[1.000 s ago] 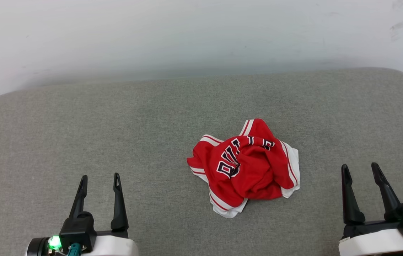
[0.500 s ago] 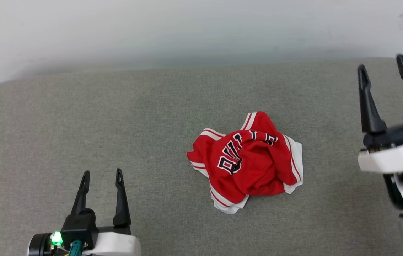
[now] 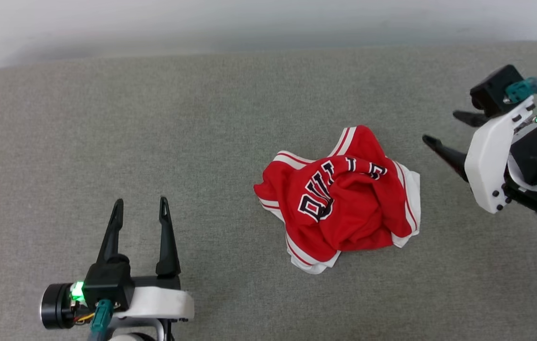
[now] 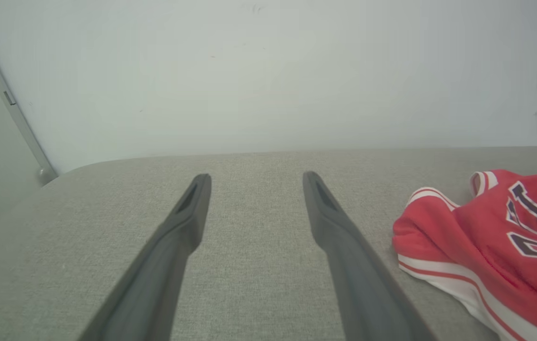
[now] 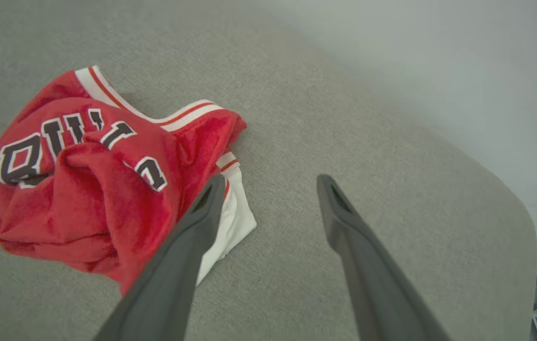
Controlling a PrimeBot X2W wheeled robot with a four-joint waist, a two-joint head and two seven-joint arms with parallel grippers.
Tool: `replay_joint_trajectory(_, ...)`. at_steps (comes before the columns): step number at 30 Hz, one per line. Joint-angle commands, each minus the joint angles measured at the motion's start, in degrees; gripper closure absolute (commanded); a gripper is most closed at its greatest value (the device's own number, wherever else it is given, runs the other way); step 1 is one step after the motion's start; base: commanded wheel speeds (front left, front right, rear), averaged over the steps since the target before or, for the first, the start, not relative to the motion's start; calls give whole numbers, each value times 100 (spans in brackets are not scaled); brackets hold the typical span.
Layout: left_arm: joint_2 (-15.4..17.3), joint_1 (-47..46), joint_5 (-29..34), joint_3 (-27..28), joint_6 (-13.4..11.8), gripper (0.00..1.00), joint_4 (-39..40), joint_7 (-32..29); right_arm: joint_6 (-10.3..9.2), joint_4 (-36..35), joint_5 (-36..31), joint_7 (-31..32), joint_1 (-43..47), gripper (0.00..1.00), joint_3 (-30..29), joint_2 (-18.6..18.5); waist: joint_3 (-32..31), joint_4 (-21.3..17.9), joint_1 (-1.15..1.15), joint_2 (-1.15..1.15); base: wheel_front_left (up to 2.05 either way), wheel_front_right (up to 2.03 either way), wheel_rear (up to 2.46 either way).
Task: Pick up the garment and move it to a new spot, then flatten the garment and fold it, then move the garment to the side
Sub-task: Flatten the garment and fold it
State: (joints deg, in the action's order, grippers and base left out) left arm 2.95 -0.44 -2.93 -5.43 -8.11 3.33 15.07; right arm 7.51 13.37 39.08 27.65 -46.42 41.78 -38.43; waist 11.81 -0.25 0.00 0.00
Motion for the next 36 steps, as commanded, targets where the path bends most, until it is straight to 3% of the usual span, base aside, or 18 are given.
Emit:
replay_joint_trajectory(1,-7,-97,-20,-17,-20,0,19,15,-3,-29,136,155,-184,0,116,-87,147,55,0,0,0,0,0)
replay_joint_trajectory(4,-8,-252,-61,-63,-38,0,47,15,-3,-26,714,871,-512,0,694,-327,380,123,0,0,0,0,0)
replay_joint_trajectory(8,-10,-502,-101,-142,-65,0,80,15,-4,188,1146,1415,-900,0,1218,-375,739,233,0,0,0,0,0)
replay_joint_trajectory(14,-9,-822,-170,-285,-107,0,108,15,-3,771,1415,1301,-1032,0,1713,-68,1202,394,0,0,0,0,0)
replay_joint_trajectory(22,-9,-969,-205,-342,-146,0,11,15,-2,1317,1617,940,-532,0,2872,168,1341,413,0,0,0,0,0)
replay_joint_trajectory(24,-9,-962,-186,-307,-123,0,-26,15,-4,1380,1601,659,-672,100,2933,158,1271,371,0,0,0,0,0)
replay_joint_trajectory(30,-9,-795,-150,-180,-65,0,-116,15,-4,1202,1637,-356,-1288,100,2880,-170,822,200,0,0,0,0,0)
replay_joint_trajectory(36,-8,-539,-134,1,-17,0,-91,15,-3,883,1809,-1139,-1222,100,2847,-844,435,5,0,0,0,0,0)
